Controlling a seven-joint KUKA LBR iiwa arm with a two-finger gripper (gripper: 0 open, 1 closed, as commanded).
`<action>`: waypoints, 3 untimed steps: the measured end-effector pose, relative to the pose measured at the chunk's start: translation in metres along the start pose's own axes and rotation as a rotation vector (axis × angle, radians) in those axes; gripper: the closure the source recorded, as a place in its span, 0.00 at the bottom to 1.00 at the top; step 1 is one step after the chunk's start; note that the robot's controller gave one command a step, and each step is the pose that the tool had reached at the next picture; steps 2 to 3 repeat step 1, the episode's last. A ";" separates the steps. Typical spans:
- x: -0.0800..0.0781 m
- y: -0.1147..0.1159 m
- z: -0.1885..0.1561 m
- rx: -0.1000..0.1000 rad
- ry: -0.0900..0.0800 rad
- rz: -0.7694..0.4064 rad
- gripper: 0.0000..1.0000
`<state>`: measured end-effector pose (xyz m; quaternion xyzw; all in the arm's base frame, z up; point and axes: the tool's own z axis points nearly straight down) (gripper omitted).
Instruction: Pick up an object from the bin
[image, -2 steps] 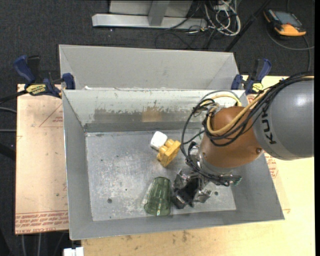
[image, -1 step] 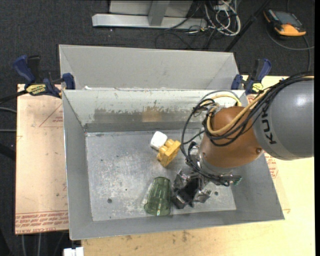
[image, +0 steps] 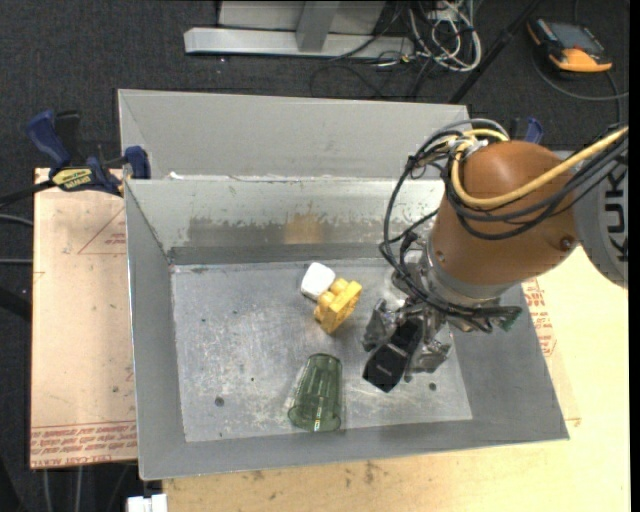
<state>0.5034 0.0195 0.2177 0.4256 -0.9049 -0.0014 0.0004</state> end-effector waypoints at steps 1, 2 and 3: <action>0.000 0.000 0.000 -0.001 0.001 0.000 1.00; 0.000 0.000 0.000 -0.001 0.001 0.000 1.00; 0.000 0.000 0.000 -0.001 0.001 0.000 1.00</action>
Offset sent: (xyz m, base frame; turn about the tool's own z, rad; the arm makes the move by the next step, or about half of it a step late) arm -0.0187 -0.0388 0.0187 -0.0526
